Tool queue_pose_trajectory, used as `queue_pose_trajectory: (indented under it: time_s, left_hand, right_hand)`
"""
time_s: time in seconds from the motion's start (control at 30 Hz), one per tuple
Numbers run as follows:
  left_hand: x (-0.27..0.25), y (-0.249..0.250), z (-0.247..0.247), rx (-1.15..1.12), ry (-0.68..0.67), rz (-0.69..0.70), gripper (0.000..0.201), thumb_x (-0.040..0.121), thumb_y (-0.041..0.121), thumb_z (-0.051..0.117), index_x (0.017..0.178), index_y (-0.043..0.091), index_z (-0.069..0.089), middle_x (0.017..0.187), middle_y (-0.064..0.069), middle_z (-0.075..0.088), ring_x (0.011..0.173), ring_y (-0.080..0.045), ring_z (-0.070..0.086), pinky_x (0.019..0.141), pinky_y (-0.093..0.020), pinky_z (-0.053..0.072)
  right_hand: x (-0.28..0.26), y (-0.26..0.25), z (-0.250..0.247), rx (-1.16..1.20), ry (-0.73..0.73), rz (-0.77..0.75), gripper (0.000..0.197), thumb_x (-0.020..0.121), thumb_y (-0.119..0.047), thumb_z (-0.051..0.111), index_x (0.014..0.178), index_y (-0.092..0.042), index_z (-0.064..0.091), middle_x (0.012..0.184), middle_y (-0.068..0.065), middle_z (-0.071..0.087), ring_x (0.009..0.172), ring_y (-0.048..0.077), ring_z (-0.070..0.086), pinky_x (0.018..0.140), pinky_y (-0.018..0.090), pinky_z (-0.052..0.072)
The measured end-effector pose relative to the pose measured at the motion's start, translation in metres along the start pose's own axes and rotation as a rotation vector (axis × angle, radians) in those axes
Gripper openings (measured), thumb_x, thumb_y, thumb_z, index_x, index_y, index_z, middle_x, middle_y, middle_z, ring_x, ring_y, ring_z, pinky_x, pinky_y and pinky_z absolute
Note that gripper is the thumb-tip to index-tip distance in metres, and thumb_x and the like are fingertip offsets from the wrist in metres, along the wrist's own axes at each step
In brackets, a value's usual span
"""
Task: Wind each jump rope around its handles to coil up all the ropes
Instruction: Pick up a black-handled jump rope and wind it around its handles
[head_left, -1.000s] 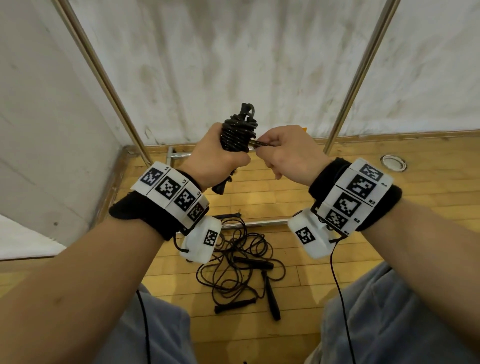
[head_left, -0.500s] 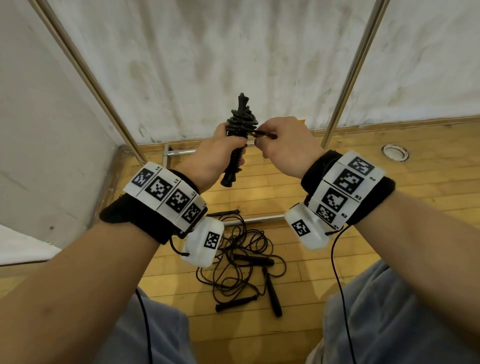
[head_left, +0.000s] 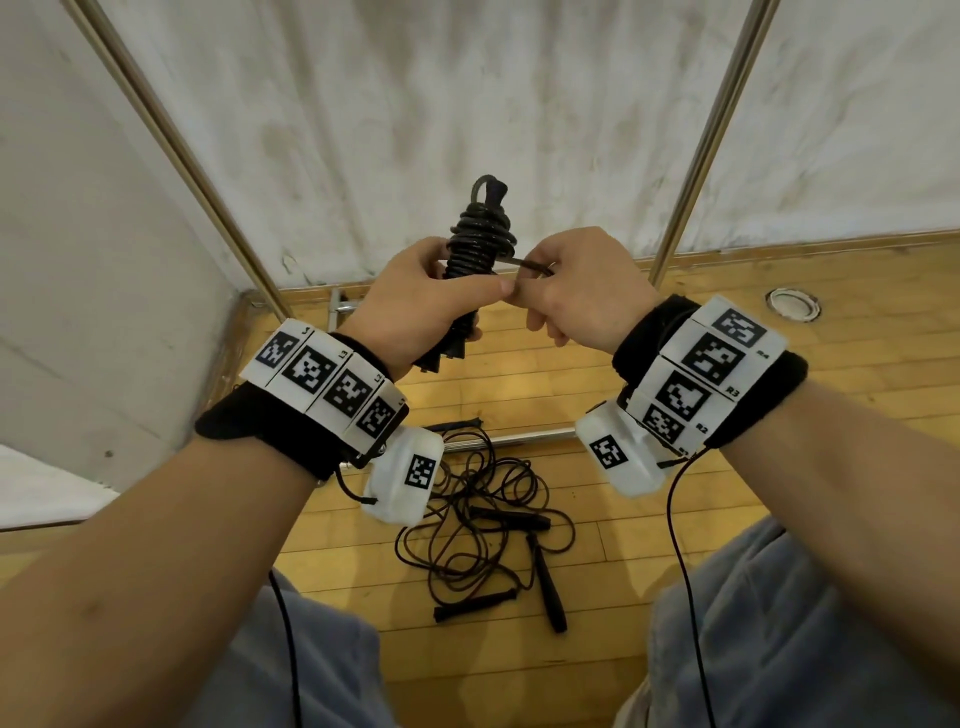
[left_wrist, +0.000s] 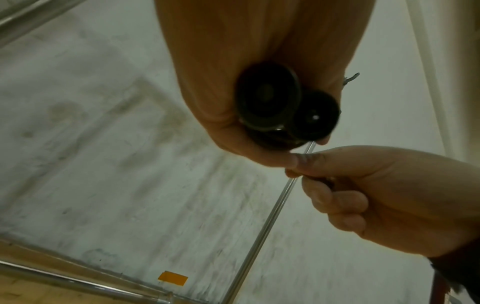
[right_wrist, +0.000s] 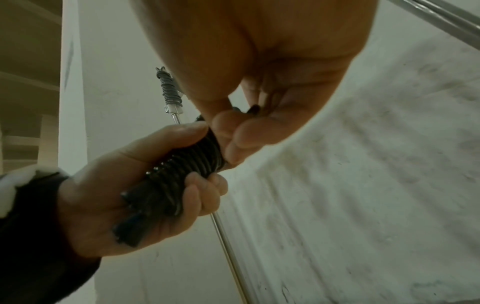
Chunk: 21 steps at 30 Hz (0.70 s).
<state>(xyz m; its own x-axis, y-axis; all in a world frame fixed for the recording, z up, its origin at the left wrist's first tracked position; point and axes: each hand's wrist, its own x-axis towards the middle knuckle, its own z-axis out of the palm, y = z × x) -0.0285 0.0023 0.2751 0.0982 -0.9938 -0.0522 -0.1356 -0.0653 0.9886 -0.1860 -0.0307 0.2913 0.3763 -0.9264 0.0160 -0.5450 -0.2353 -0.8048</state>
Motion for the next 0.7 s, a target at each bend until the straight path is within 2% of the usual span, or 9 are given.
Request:
queue_pose_trajectory:
  time_s: [0.1,0.2,0.27,0.4,0.47,0.53,0.63,0.7]
  left_hand:
    - [0.0,0.0,0.0,-0.056,-0.025,-0.027,0.053,0.068,0.032,0.078,0.109,0.014,0.051,0.079,0.001,0.057,0.056,-0.012,0.058,0.057,-0.031,0.053]
    - [-0.001,0.0,0.002,-0.113,-0.04,-0.038,0.055,0.084,0.028,0.072,0.126,0.008,0.042,0.093,-0.004,0.062,0.06,-0.016,0.064,0.05,-0.028,0.05]
    - [0.0,0.001,0.003,-0.056,0.012,-0.017,0.05,0.088,0.028,0.067,0.125,0.004,0.043,0.086,-0.004,0.06,0.053,-0.015,0.061,0.045,-0.025,0.045]
    - [0.0,-0.001,0.008,0.025,0.078,0.015,0.042,0.091,0.034,0.062,0.118,0.008,0.044,0.08,0.0,0.054,0.048,-0.011,0.056,0.044,-0.026,0.042]
    - [-0.001,0.001,0.01,0.005,0.095,0.006,0.044,0.092,0.042,0.056,0.119,0.01,0.043,0.084,-0.002,0.053,0.047,-0.011,0.055,0.042,-0.024,0.042]
    - [-0.001,0.004,0.009,-0.087,0.094,-0.027,0.049,0.095,0.046,0.047,0.123,0.006,0.043,0.089,-0.005,0.051,0.046,-0.015,0.054,0.041,-0.022,0.041]
    - [-0.002,0.006,0.009,-0.125,0.071,-0.061,0.039,0.1,0.039,0.04,0.121,0.008,0.045,0.089,-0.003,0.054,0.05,-0.018,0.056,0.045,-0.026,0.042]
    - [-0.003,0.005,0.011,-0.095,0.066,-0.045,0.037,0.1,0.04,0.043,0.12,0.01,0.048,0.095,-0.004,0.059,0.062,-0.019,0.061,0.055,-0.032,0.048]
  right_hand:
    - [-0.001,-0.001,0.002,-0.001,0.055,-0.055,0.012,0.086,-0.026,0.064,0.085,-0.014,0.062,0.062,0.0,0.061,0.039,0.002,0.051,0.044,0.017,0.043]
    - [-0.004,-0.004,0.004,-0.071,0.026,-0.144,0.013,0.091,-0.016,0.054,0.099,-0.016,0.063,0.072,-0.003,0.061,0.058,0.012,0.058,0.058,0.023,0.047]
    - [-0.007,-0.005,0.007,-0.106,0.002,-0.186,0.015,0.091,-0.013,0.05,0.097,-0.019,0.063,0.075,-0.005,0.062,0.065,0.013,0.061,0.063,0.025,0.05]
    - [-0.009,-0.004,0.01,0.01,0.111,-0.182,0.013,0.089,-0.015,0.056,0.095,-0.014,0.068,0.071,-0.005,0.065,0.059,0.007,0.065,0.064,0.025,0.055]
    - [-0.008,-0.003,0.01,0.074,0.167,-0.168,0.012,0.087,-0.018,0.061,0.094,-0.014,0.07,0.069,-0.007,0.066,0.056,0.003,0.064,0.065,0.027,0.057]
    - [-0.008,-0.002,0.011,0.069,0.186,-0.181,0.011,0.088,-0.02,0.061,0.091,-0.015,0.071,0.07,-0.004,0.068,0.057,0.004,0.065,0.067,0.029,0.057]
    - [-0.008,-0.001,0.011,0.058,0.198,-0.193,0.014,0.09,-0.021,0.058,0.087,-0.016,0.071,0.073,-0.001,0.069,0.061,0.004,0.065,0.066,0.026,0.055]
    - [-0.008,-0.001,0.012,0.045,0.198,-0.196,0.019,0.092,-0.021,0.054,0.088,-0.013,0.07,0.076,0.001,0.069,0.064,0.005,0.065,0.066,0.023,0.054]
